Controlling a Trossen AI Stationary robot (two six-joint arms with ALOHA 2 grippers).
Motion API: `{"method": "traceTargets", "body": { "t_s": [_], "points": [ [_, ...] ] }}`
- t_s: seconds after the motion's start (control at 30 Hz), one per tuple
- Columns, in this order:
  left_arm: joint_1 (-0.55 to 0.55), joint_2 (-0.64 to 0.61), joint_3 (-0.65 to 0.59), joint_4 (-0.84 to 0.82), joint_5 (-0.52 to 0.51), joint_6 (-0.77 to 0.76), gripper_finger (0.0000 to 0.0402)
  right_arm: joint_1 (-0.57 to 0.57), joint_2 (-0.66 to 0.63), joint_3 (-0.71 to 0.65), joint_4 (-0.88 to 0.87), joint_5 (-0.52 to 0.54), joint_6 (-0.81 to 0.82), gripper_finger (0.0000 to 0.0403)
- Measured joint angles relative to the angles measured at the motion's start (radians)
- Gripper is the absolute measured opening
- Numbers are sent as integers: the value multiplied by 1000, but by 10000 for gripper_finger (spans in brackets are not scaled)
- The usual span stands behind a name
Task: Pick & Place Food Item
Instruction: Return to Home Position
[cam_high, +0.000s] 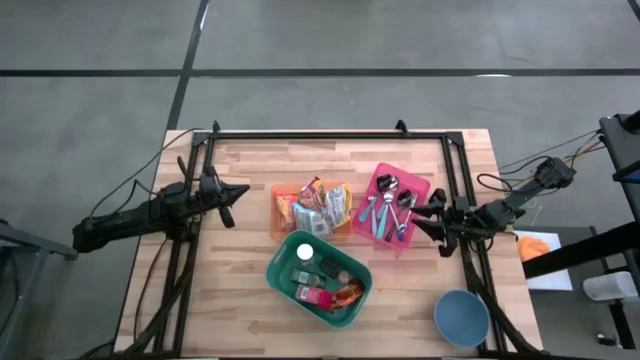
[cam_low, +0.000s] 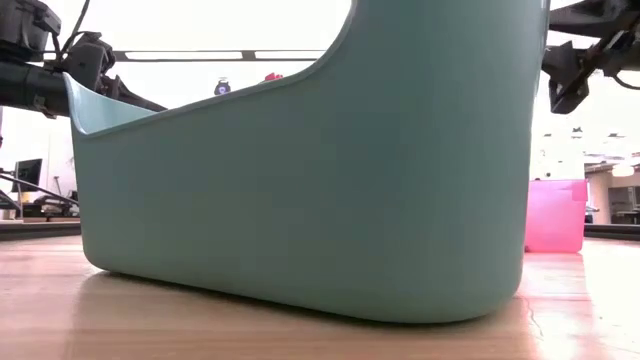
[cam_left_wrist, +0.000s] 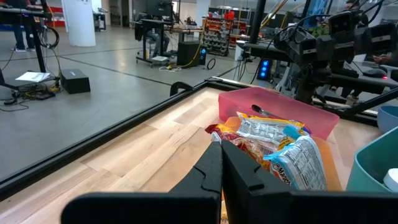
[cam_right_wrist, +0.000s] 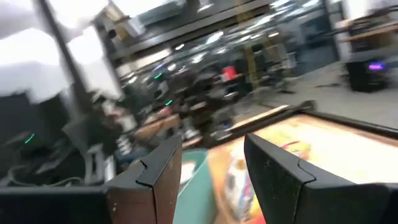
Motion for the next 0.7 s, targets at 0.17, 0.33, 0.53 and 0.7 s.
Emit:
{"method": "traceTargets", "body": {
  "t_s": [0.17, 0.33, 0.53, 0.7],
  "points": [
    [0, 0, 0, 0, 0, 0, 0, 0, 3, 0, -83, -273, -27, 171],
    [0, 0, 0, 0, 0, 0, 0, 0, 3, 0, -120, -316, 38, 171],
    [0, 1, 0, -1, 0, 0, 0, 0, 3, 0, -121, -314, 38, 171],
    [0, 1, 0, -1, 0, 0, 0, 0, 3, 0, -126, -314, 38, 171]
  ]
}}
